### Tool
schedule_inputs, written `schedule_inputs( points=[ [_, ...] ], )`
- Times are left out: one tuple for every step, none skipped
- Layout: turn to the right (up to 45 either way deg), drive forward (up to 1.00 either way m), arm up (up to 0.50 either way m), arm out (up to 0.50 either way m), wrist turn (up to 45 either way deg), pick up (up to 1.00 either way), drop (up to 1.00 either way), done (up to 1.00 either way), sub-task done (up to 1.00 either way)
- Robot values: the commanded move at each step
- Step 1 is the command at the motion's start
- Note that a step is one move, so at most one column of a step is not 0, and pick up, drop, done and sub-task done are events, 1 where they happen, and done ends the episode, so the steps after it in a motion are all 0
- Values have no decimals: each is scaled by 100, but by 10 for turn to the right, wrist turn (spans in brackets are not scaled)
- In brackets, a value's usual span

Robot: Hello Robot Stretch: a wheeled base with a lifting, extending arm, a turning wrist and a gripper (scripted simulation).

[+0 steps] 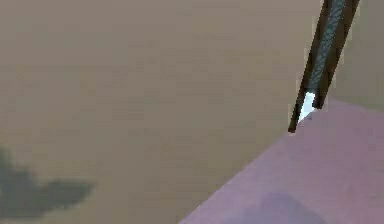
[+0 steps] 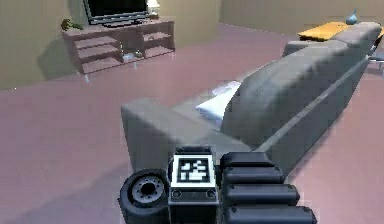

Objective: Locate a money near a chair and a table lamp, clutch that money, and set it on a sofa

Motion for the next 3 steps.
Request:
schedule_inputs(
  points=[
    [450, 0, 0, 0, 0, 0, 0, 0, 0],
    [0, 100, 0, 0, 0, 0, 0, 0, 0],
    [60, 0, 0, 0, 0, 0, 0, 0, 0]
  ],
)
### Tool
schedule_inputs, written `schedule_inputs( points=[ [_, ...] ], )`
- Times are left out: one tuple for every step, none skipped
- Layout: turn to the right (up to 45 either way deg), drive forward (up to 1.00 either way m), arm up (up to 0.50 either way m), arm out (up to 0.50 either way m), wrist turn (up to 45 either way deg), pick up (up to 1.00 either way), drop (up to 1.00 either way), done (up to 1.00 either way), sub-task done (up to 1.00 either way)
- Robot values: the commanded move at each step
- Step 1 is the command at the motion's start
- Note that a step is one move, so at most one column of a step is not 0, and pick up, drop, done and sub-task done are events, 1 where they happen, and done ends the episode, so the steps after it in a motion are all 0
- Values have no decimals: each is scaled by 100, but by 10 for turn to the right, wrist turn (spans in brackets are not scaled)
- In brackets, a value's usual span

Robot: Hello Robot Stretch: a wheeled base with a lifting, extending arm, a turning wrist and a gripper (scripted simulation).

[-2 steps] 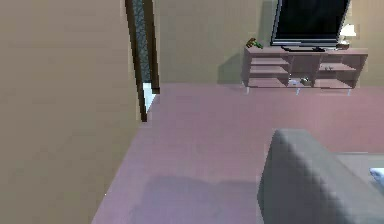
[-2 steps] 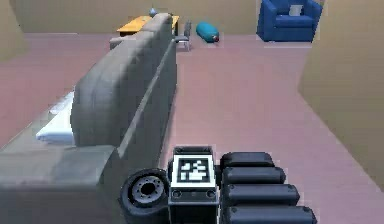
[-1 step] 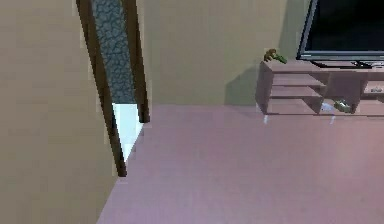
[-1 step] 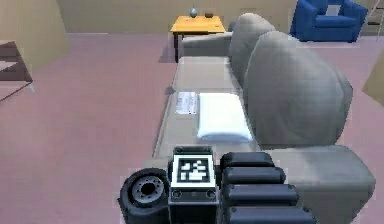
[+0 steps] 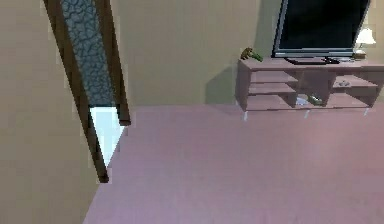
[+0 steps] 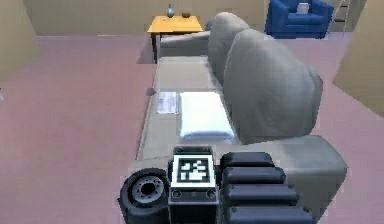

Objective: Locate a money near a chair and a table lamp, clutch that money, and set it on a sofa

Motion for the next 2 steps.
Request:
schedule_inputs(
  points=[
    [0, 35, 0, 0, 0, 0, 0, 0, 0],
    [420, 0, 0, 0, 0, 0, 0, 0, 0]
  ],
)
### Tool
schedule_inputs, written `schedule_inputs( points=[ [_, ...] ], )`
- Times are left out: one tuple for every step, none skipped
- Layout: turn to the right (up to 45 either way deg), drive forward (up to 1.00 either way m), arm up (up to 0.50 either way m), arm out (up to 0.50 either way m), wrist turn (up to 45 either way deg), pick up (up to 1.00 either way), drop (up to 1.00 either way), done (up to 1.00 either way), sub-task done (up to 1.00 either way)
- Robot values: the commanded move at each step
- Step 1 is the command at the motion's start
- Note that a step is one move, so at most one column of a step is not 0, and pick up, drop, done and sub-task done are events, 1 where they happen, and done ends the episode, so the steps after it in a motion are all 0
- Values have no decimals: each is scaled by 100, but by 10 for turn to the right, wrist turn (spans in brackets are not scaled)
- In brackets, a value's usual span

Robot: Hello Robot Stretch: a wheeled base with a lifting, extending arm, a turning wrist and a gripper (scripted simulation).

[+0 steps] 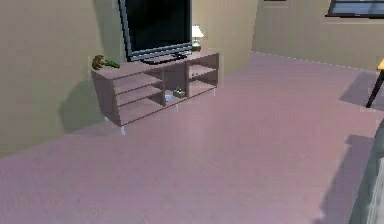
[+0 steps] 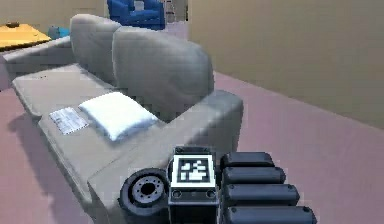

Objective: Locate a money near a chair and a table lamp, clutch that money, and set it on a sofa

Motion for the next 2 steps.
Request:
schedule_inputs(
  points=[
    [30, 0, 0, 0, 0, 0, 0, 0, 0],
    [0, 20, 0, 0, 0, 0, 0, 0, 0]
  ],
)
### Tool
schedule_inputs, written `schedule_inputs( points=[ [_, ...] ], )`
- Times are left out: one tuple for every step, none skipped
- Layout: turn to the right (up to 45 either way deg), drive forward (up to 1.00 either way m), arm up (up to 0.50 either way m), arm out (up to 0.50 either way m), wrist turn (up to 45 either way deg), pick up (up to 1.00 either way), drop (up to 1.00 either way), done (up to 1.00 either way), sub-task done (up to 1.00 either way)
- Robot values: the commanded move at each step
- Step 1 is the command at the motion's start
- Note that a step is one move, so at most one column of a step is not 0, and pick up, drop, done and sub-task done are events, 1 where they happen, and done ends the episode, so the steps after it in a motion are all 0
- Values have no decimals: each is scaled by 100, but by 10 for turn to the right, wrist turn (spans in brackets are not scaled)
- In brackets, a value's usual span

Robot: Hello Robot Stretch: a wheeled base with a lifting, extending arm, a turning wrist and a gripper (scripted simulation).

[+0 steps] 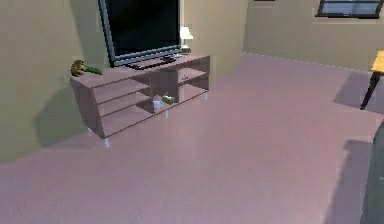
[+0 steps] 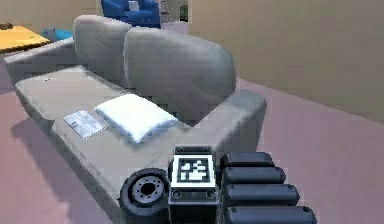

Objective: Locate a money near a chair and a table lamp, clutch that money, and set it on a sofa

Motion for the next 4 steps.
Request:
schedule_inputs(
  points=[
    [0, 60, 0, 0, 0, 0, 0, 0, 0],
    [210, 0, 0, 0, 0, 0, 0, 0, 0],
    [0, 100, 0, 0, 0, 0, 0, 0, 0],
    [0, 100, 0, 0, 0, 0, 0, 0, 0]
  ],
)
